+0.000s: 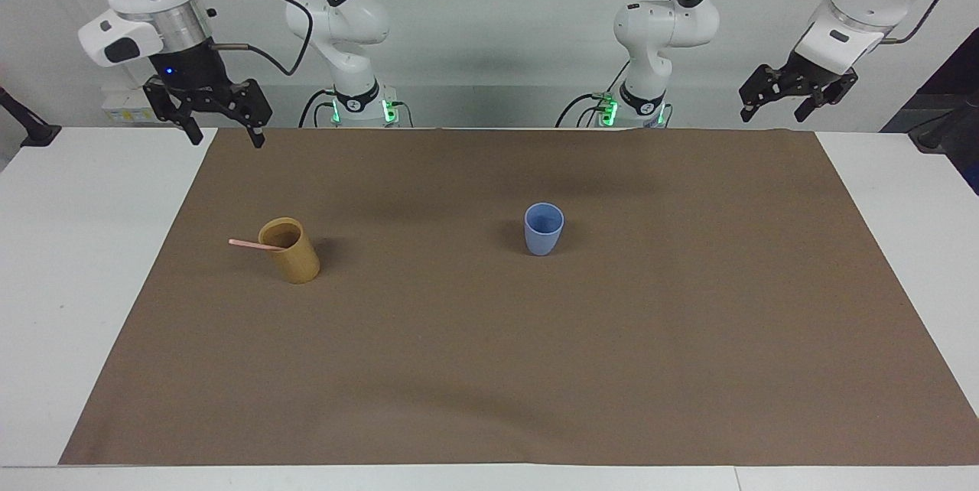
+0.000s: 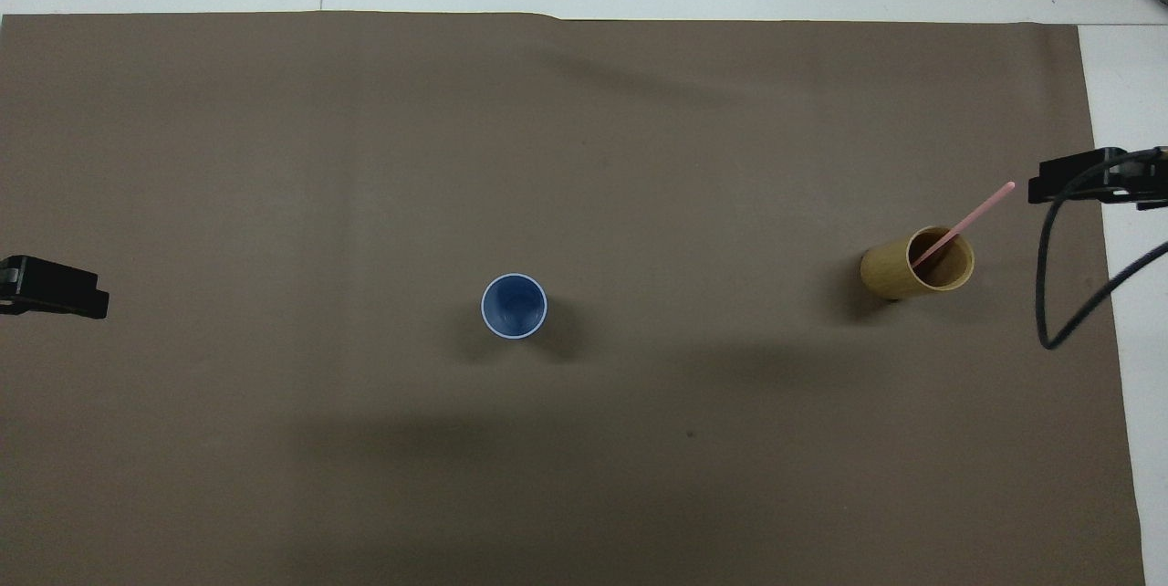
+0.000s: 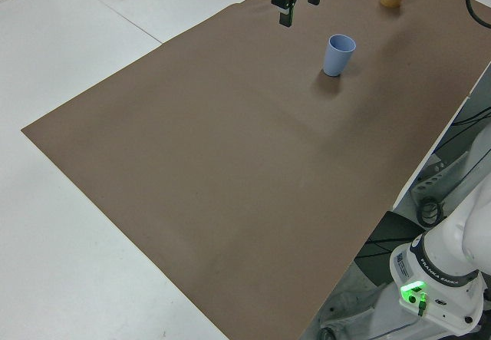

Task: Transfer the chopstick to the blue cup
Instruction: 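Lower the right gripper and grasp the pink stick, then lift the pink stick out of the tan cup with the right gripper, then carry the pink stick over the blue cup and lower it in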

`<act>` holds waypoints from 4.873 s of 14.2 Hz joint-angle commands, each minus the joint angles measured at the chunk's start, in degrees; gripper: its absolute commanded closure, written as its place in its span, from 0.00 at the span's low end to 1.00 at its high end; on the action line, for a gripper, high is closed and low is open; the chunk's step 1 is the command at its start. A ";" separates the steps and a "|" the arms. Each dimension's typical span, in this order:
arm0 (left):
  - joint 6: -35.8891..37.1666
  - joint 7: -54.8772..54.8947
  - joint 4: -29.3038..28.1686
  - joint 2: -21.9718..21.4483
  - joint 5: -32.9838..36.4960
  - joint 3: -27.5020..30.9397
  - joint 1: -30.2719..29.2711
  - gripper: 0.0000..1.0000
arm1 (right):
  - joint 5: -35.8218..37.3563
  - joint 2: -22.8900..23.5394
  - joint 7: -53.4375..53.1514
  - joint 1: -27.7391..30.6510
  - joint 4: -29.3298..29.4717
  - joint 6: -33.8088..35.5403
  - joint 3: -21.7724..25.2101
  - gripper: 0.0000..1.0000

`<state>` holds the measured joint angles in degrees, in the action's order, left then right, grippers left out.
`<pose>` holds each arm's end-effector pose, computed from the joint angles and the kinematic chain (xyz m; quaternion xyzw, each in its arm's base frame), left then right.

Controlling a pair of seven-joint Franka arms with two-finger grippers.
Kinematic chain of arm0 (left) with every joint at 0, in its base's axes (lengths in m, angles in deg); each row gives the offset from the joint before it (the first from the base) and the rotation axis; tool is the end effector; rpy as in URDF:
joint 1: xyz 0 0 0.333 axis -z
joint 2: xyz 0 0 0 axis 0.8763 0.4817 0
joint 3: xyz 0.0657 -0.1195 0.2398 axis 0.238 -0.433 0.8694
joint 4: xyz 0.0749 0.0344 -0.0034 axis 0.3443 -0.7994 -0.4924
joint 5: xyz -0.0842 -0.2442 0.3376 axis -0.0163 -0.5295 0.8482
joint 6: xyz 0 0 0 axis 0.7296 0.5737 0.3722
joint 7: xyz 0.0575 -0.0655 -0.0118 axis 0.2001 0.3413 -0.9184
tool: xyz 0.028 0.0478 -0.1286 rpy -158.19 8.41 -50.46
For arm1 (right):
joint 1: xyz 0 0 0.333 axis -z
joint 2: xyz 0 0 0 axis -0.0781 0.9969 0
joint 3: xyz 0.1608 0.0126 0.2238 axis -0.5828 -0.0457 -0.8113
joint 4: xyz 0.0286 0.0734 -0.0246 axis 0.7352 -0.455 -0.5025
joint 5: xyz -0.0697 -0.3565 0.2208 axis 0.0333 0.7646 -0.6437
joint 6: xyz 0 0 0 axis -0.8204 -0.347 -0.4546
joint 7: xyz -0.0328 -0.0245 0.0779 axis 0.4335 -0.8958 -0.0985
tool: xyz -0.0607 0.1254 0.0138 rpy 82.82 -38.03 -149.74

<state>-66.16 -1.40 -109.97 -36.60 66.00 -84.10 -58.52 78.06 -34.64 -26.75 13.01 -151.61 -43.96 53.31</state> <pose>0.5349 -0.0167 0.5711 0.9986 -0.0187 -0.0480 0.0095 0.6072 -0.0291 0.5550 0.9978 -0.0411 0.0518 0.0042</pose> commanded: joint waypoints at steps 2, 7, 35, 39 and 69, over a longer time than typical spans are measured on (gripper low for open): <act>0.60 0.50 0.51 -0.40 0.30 -0.33 -0.58 0.00 | -1.11 5.79 1.39 2.62 -1.10 -5.71 -0.37 0.00; 0.60 0.50 0.51 -0.31 0.30 -0.33 -0.67 0.00 | -1.11 10.82 1.83 4.39 -3.90 -9.58 -0.37 0.00; 0.60 0.50 0.51 -0.40 0.30 -0.33 -0.58 0.00 | -3.48 -4.20 -3.35 1.67 -6.55 -6.43 -3.87 1.00; 0.60 0.50 0.51 -0.40 0.30 -0.33 -0.58 0.00 | -3.39 -3.68 -15.62 -8.94 -4.10 -7.57 -4.41 1.00; 0.60 0.50 0.51 -0.40 0.30 -0.33 -0.58 0.00 | 6.63 10.12 -51.62 -36.22 -3.03 -25.05 -4.33 1.00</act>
<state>-66.16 -1.40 -109.97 -36.60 66.00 -84.10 -58.52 83.53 -23.96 -80.95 -24.21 -152.54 -66.37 49.31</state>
